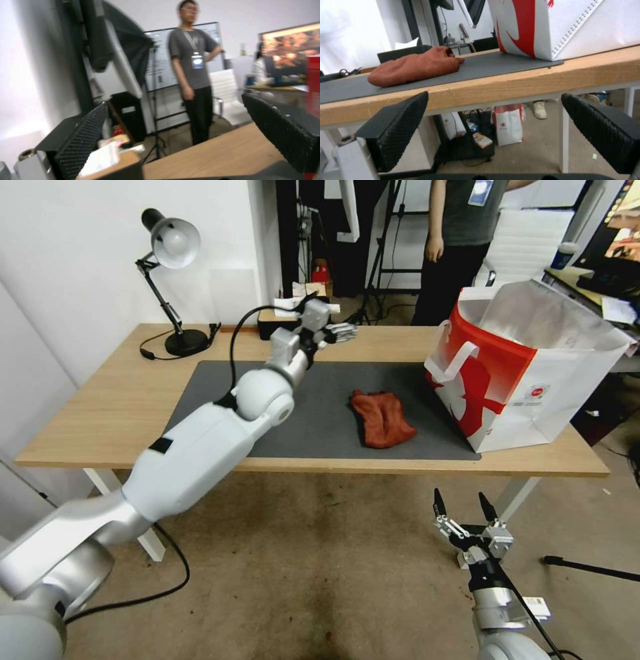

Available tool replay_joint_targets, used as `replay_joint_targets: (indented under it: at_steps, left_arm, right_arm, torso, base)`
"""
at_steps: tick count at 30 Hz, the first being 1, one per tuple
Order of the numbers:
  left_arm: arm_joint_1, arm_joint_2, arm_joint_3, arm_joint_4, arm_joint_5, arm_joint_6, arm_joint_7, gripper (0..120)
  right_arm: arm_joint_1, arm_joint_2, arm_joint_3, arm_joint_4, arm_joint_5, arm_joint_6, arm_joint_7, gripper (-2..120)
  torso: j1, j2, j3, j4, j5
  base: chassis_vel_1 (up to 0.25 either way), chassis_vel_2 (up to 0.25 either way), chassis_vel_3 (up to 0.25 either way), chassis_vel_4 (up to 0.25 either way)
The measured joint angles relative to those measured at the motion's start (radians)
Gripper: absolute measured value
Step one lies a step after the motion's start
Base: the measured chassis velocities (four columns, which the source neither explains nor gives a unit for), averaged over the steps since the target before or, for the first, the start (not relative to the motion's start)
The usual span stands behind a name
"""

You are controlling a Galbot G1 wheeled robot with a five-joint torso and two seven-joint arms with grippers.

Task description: Sweep shrimp from table into container with towel, then put container into takeout bag.

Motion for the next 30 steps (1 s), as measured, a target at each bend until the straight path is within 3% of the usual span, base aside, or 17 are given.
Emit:
replay_joint_targets:
  at_steps: [1,3,5,6,9,10,12,13,15,16,17,20,21,23,24,26,30]
  left_arm:
    - [0.0,0.0,0.0,0.0,0.0,0.0,0.0,100]
    - [0.07,0.026,-0.053,-0.039,0.017,0.003,-0.01,100]
    - [0.208,0.066,-0.134,-0.118,0.039,0.004,-0.003,100]
    - [0.208,0.066,-0.134,-0.118,0.039,0.004,-0.003,100]
    - [0.429,0.099,-0.281,-0.216,0.112,-0.007,0.035,100]
    - [0.429,0.099,-0.281,-0.216,0.112,-0.007,0.035,100]
    - [0.583,0.108,-0.387,-0.29,0.166,-0.035,0.046,100]
    - [0.583,0.108,-0.387,-0.29,0.166,-0.035,0.046,100]
    - [0.762,0.098,-0.501,-0.372,0.219,-0.045,0.049,100]
    - [0.818,0.088,-0.536,-0.396,0.236,-0.049,0.051,100]
    - [0.818,0.088,-0.536,-0.396,0.236,-0.049,0.051,100]
    - [1.106,0.015,-0.685,-0.477,0.336,-0.134,0.091,100]
    - [1.106,0.015,-0.685,-0.477,0.336,-0.134,0.091,100]
    - [1.224,-0.041,-0.73,-0.441,0.384,-0.223,0.111,100]
    - [1.224,-0.041,-0.73,-0.441,0.384,-0.223,0.111,100]
    - [1.287,-0.08,-0.751,-0.404,0.414,-0.317,0.125,100]
    - [1.327,-0.102,-0.771,-0.386,0.438,-0.378,0.138,100]
  right_arm:
    - [0.0,0.0,0.0,0.0,0.0,0.0,0.0,100]
    - [0.008,-0.004,-0.008,-0.008,0.001,0.0,0.0,100]
    - [0.016,-0.003,-0.019,-0.013,0.001,0.0,0.0,100]
    - [0.016,-0.003,-0.019,-0.013,0.001,0.0,0.0,100]
    - [0.003,0.001,-0.031,-0.005,-0.001,0.002,-0.001,100]
    - [0.003,0.001,-0.031,-0.005,-0.001,0.002,-0.001,100]
    - [-0.031,-0.002,-0.033,0.018,-0.004,0.008,-0.005,100]
    - [-0.031,-0.002,-0.033,0.018,-0.004,0.008,-0.005,100]
    - [-0.073,-0.002,-0.024,0.053,-0.009,0.022,-0.014,100]
    - [-0.088,-0.003,-0.019,0.066,-0.011,0.027,-0.017,100]
    - [-0.088,-0.003,-0.019,0.066,-0.011,0.027,-0.017,100]
    - [-0.135,-0.001,-0.002,0.109,-0.019,0.055,-0.031,100]
    - [-0.135,-0.001,-0.002,0.109,-0.019,0.055,-0.031,100]
    - [-0.103,-0.006,-0.011,0.095,-0.019,0.047,-0.032,100]
    - [-0.103,-0.006,-0.011,0.095,-0.019,0.047,-0.032,100]
    - [-0.088,-0.01,-0.021,0.083,-0.016,0.04,-0.033,100]
    - [-0.095,-0.011,-0.021,0.083,-0.014,0.047,-0.055,100]
  torso:
    - [0.0,0.0,0.0,0.0,0.0]
    - [0.0,0.0,0.0,0.0,-0.0001]
    - [0.0,0.0,0.0,0.0002,-0.0004]
    - [0.0,0.0,0.0,0.0002,-0.0004]
    - [0.0,0.0,0.0,0.0008,-0.0002]
    - [0.0,0.0,0.0,0.0008,-0.0002]
    - [0.0,0.0,0.0,0.0002,-0.0003]
    - [0.0,0.0,0.0,0.0002,-0.0003]
    - [0.0,0.0,0.0,0.0002,-0.0004]
    - [0.0,0.0,0.0,0.0001,-0.0006]
    - [0.0,0.0,0.0,0.0001,-0.0006]
    - [0.0,0.0,0.0,0.0005,-0.0003]
    - [0.0,0.0,0.0,0.0005,-0.0003]
    - [0.0,0.0,0.0,0.0011,0.0]
    - [0.0,0.0,0.0,0.0011,0.0]
    - [0.0,0.0,0.0,0.0003,-0.0003]
    - [0.0,0.0,0.0,0.0,0.0001]
  base:
    - [0.0,0.0,0.0,0.0]
    - [0.0,0.0,0.0,0.0]
    - [0.0,0.0,0.0,0.0]
    - [0.0,0.0,0.0,0.0]
    - [0.0,0.0,0.0,0.0]
    - [0.0,0.0,0.0,0.0]
    - [0.0,0.0,0.0,0.0]
    - [0.0,0.0,0.0,0.0]
    - [0.0,0.0,0.0,0.0]
    - [0.0,0.0,0.0,0.0]
    - [0.0,0.0,0.0,0.0]
    - [0.0,0.0,0.0,0.0]
    - [0.0,0.0,0.0,0.0]
    - [0.0,0.0,0.0,0.0]
    - [0.0,0.0,0.0,0.0]
    - [0.0,0.0,0.0,0.0]
    - [0.0,0.0,0.0,0.0]
